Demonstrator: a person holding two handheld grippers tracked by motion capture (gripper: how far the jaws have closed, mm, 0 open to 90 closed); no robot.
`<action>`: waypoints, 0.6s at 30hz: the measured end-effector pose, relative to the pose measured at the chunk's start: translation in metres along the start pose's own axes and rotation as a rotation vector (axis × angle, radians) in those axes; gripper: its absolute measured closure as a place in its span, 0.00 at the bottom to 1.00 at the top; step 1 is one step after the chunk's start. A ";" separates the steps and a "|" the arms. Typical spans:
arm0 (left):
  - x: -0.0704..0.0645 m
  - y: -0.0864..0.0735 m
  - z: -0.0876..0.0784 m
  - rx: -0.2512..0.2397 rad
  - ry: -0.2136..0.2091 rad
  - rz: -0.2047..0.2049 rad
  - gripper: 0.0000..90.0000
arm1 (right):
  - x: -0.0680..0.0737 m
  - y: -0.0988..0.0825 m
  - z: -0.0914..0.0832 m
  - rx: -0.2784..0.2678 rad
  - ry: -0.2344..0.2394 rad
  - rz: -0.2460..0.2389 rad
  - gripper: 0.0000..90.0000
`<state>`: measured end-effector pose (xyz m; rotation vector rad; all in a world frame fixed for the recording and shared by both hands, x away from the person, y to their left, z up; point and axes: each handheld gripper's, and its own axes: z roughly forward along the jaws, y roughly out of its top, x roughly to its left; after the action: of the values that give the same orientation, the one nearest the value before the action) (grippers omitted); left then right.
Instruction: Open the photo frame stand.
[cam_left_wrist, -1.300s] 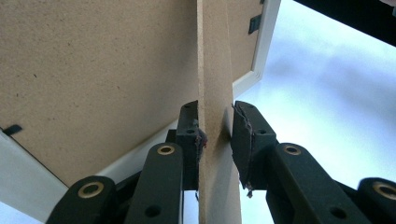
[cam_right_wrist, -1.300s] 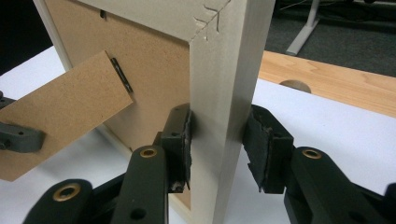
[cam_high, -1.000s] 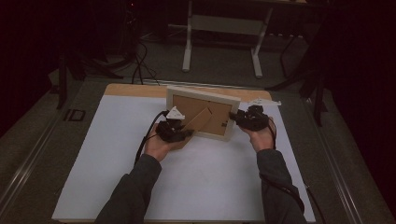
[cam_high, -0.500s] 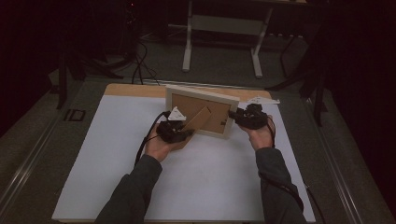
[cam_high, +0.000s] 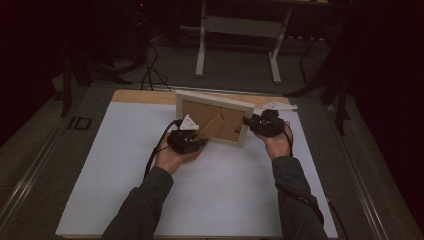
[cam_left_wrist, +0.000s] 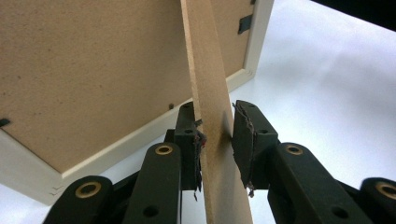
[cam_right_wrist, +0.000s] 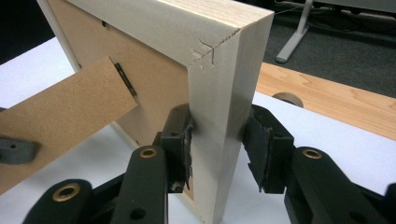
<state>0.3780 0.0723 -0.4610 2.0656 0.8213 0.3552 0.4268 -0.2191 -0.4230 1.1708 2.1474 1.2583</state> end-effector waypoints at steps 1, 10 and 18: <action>0.000 0.000 0.000 0.000 0.000 0.000 0.81 | 0.000 0.000 0.000 0.000 0.000 0.000 0.68; -0.009 -0.001 0.005 0.012 0.002 0.028 0.82 | 0.002 0.004 0.000 0.010 -0.016 -0.022 0.68; -0.012 -0.001 0.004 0.007 -0.015 0.022 0.82 | 0.002 0.002 -0.001 0.002 -0.009 -0.021 0.68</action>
<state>0.3707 0.0621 -0.4630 2.0827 0.7926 0.3494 0.4265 -0.2172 -0.4204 1.1492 2.1492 1.2397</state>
